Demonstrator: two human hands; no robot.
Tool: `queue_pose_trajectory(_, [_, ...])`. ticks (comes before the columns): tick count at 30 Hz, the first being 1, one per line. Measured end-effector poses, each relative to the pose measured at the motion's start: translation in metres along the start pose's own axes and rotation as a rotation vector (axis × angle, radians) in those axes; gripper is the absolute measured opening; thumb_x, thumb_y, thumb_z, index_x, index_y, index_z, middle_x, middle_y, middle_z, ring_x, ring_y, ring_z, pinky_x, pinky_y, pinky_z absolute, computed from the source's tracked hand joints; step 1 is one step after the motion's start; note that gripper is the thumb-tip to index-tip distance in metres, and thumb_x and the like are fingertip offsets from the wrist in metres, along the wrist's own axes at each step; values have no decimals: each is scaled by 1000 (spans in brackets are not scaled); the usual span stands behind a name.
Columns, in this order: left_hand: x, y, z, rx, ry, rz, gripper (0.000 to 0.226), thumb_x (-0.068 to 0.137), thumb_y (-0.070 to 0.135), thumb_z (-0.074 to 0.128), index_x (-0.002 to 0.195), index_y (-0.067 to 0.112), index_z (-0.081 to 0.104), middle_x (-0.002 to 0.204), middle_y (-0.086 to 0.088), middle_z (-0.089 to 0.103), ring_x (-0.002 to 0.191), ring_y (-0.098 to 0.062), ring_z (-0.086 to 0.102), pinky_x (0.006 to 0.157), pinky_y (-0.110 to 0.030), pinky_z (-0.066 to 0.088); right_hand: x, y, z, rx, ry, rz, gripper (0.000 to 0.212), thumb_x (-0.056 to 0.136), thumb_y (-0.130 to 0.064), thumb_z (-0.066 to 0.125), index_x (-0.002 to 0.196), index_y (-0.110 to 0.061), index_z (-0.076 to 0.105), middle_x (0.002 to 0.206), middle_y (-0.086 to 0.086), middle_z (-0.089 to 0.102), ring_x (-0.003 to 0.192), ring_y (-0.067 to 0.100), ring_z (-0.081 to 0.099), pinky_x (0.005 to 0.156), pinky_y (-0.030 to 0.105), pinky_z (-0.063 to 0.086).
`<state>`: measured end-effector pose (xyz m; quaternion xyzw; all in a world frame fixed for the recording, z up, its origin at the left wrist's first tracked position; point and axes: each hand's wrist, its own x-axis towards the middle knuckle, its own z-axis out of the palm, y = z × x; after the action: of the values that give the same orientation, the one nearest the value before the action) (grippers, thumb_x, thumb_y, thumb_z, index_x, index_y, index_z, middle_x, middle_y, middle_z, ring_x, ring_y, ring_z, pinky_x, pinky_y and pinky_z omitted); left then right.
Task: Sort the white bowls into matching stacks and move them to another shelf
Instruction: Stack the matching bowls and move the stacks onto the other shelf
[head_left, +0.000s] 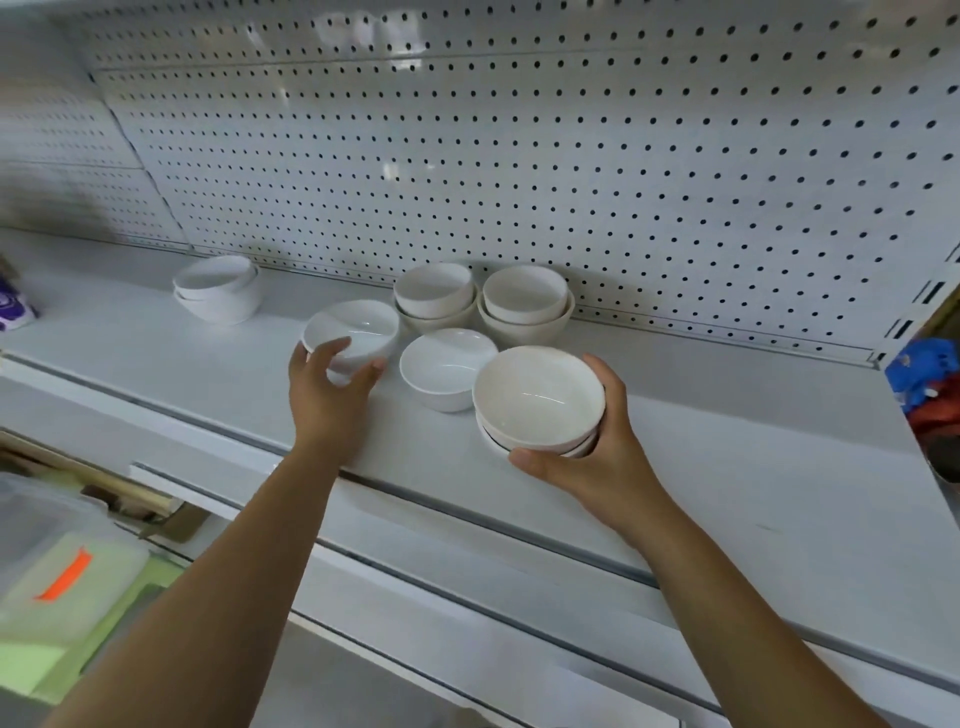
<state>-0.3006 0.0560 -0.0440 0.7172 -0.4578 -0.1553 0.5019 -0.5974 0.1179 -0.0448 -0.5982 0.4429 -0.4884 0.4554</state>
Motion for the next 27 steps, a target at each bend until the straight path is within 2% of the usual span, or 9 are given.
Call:
queue_pose_trajectory(4, [-3, 0, 1, -44, 74, 12, 27, 86, 33, 82, 106, 23, 68, 132, -1, 58, 102, -14, 57, 89, -20, 42, -2, -2, -1, 21, 4, -12, 107, 60, -17, 96, 140, -48, 33, 133, -27, 53, 117, -12, 53, 86, 8, 49])
queue_pose_trajectory(8, [-10, 5, 1, -47, 135, 20, 23, 85, 34, 82, 99, 21, 68, 119, 2, 63, 96, -11, 58, 77, -3, 41, -5, -5, -4, 53, -7, -15, 106, 55, -25, 94, 142, -44, 35, 130, -29, 54, 114, -15, 54, 85, 7, 49])
queue_pose_trajectory(12, [-28, 17, -1, -177, 243, 60, 22, 85, 32, 83, 98, 20, 71, 123, 2, 64, 104, -7, 61, 97, -20, 52, -4, -4, -6, 66, -13, -12, 104, 57, -25, 94, 140, -48, 35, 132, -28, 54, 117, -12, 54, 87, 9, 50])
queue_pose_trajectory(15, [-41, 29, -7, -288, 261, 152, 23, 84, 29, 85, 97, 16, 71, 129, -3, 61, 117, -17, 64, 100, -23, 53, -3, -1, -7, 73, -30, -26, 107, 58, -23, 96, 144, -44, 37, 134, -23, 54, 119, -7, 55, 89, 14, 53])
queue_pose_trajectory(18, [-59, 47, -15, -373, 164, 247, 20, 85, 22, 85, 96, 16, 70, 129, -7, 61, 120, -22, 65, 101, -25, 54, -2, 2, -8, 79, -34, -29, 108, 57, -24, 99, 143, -47, 37, 135, -23, 54, 120, -7, 55, 92, 17, 54])
queue_pose_trajectory(20, [-72, 57, -20, -435, 59, 312, 18, 84, 20, 85, 94, 20, 70, 127, -10, 62, 117, -24, 67, 101, -28, 55, -3, 2, -8, 87, -27, -18, 106, 57, -25, 99, 138, -54, 36, 134, -26, 53, 117, -13, 54, 88, 11, 51])
queue_pose_trajectory(22, [-82, 67, -22, -496, -74, 342, 19, 82, 26, 86, 93, 24, 70, 125, -11, 64, 111, -26, 68, 97, -33, 56, -3, 1, -7, 99, -20, -7, 107, 58, -28, 95, 140, -54, 31, 135, -28, 51, 116, -18, 52, 85, 5, 48])
queue_pose_trajectory(25, [-96, 80, -14, -546, -254, 351, 26, 79, 32, 83, 93, 15, 68, 121, -8, 67, 101, -22, 68, 89, -35, 54, -3, 2, -8, 134, -19, 4, 110, 61, -31, 93, 148, -48, 27, 137, -30, 49, 121, -16, 51, 88, 7, 49])
queue_pose_trajectory(27, [-104, 82, -3, -545, -319, 384, 28, 79, 30, 83, 94, 12, 68, 127, -11, 67, 114, -26, 67, 98, -47, 54, -3, 2, -10, 160, -23, 6, 112, 62, -39, 95, 151, -45, 27, 140, -29, 49, 126, -10, 52, 93, 13, 51])
